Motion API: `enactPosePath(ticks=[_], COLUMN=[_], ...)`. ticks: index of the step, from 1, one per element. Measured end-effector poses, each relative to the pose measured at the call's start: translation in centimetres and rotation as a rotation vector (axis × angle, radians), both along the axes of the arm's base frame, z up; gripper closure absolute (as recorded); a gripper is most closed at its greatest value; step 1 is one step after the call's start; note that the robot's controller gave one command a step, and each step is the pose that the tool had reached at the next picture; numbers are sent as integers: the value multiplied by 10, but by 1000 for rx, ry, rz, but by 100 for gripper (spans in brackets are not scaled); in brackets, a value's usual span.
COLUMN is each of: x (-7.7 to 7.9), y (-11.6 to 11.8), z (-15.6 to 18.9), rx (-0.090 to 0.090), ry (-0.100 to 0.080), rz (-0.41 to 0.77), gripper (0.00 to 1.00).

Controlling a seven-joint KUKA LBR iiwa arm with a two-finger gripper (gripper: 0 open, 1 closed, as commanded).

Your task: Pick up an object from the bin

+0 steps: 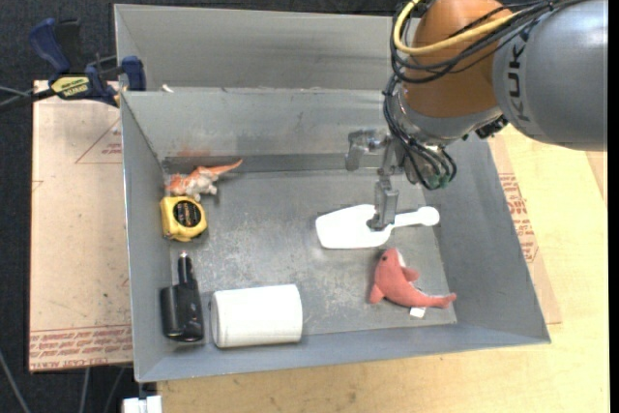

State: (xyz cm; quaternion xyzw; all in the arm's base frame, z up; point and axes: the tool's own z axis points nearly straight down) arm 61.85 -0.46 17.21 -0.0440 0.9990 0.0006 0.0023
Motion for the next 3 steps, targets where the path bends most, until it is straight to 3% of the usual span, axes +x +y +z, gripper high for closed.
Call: enactPosePath(ticks=[1, 2, 3], x=[-9, -11, -9], y=[-29, -30, -22], z=[-15, -13, -72], rx=[1, -1, 1], ry=[5, 0, -5], rz=[112, 126, 151], gripper=[0, 0, 0])
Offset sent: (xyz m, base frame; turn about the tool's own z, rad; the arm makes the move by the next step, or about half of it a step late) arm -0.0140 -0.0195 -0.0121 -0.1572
